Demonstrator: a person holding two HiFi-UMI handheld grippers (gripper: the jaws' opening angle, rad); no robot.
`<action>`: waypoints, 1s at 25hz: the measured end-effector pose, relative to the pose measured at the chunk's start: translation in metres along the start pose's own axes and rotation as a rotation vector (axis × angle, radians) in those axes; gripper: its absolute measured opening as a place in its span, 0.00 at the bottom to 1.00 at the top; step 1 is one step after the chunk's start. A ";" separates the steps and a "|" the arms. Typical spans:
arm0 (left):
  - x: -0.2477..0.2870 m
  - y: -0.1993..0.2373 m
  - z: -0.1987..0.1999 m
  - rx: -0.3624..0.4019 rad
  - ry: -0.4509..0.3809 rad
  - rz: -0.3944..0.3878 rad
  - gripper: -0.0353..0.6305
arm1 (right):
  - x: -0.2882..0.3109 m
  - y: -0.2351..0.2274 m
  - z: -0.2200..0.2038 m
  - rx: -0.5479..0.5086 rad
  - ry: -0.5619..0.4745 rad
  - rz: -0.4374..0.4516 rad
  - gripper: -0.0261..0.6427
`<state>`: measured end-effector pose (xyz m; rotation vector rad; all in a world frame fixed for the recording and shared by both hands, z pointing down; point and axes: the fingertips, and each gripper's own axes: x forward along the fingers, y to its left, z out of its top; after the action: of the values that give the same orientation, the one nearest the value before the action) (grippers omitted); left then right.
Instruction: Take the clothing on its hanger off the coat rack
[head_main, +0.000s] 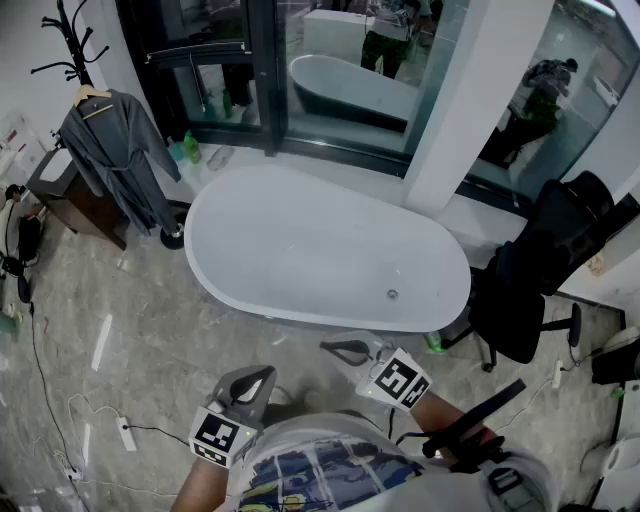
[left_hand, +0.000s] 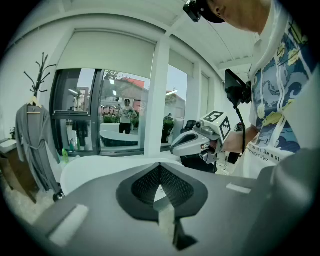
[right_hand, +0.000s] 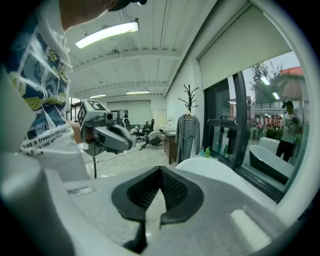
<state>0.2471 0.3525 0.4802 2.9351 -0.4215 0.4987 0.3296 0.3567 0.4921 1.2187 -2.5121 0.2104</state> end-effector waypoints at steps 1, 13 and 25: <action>-0.001 0.001 -0.001 -0.004 0.001 0.002 0.06 | 0.002 0.000 0.000 -0.002 0.000 0.003 0.04; 0.010 0.015 0.013 0.003 -0.004 0.012 0.06 | 0.019 -0.019 0.009 0.013 -0.010 0.056 0.04; -0.019 0.130 0.004 -0.067 -0.039 0.096 0.06 | 0.137 -0.039 0.047 -0.010 -0.007 0.163 0.15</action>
<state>0.1923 0.2329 0.4813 2.8745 -0.5748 0.4310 0.2702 0.2193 0.4974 1.0127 -2.6163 0.2325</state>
